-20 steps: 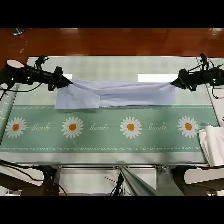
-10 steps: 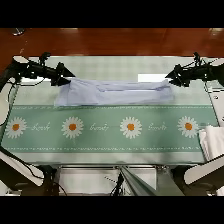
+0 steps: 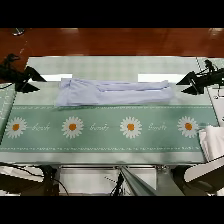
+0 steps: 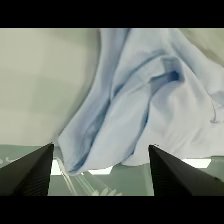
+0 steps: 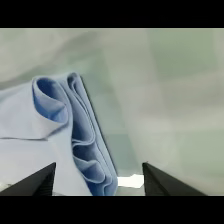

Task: Fold the shirts.

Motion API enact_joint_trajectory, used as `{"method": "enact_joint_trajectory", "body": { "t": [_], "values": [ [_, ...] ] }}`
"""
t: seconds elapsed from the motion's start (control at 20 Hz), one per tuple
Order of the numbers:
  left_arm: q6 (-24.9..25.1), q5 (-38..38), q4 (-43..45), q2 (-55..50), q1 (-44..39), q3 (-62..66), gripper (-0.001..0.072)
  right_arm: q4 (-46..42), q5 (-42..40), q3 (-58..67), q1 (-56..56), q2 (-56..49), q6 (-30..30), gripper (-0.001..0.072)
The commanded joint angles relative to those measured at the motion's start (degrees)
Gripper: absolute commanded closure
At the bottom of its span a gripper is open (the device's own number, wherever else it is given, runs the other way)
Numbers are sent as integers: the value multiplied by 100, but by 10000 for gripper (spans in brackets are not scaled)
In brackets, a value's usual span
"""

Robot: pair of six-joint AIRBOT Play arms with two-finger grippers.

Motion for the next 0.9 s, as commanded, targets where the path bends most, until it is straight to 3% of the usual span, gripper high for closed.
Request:
{"method": "enact_joint_trajectory", "body": {
  "t": [0.0,0.15,0.3,0.35,0.4,0.45,0.5,0.55,0.6,0.75,0.85],
  "values": [
    [651,839,-468,1062,214,-1305,5,426,166,-284,37,-232,-361,91],
    [1259,1134,-1370,1615,-155,-2288,5,890,-96,-286,380,-457,-448,91],
    [1305,1235,-1572,1652,-710,-2516,5,870,-85,-286,754,-535,-442,95],
    [1305,1235,-1580,1637,-909,-2514,5,826,-9,-284,870,-529,-444,151],
    [1305,1235,-1580,1624,-1121,-2514,5,820,105,-280,940,-509,-439,383],
    [1309,1235,-1578,1615,-1331,-2514,8,817,223,-273,953,-435,-446,676],
    [1329,1237,-1578,1602,-1508,-2511,19,767,284,-275,953,-264,-487,686],
    [1333,1235,-1578,1578,-1694,-2511,269,584,278,-275,920,-9,-503,687],
    [1427,1237,-1587,1572,-1867,-2511,670,321,284,-275,876,337,-501,687],
    [1598,1617,-2166,1569,-2682,-2509,686,-173,514,-560,909,1615,-555,687],
    [1644,2455,-2173,1519,-3558,-2463,687,-173,308,-1270,1038,2734,-570,687]
  ]
}}
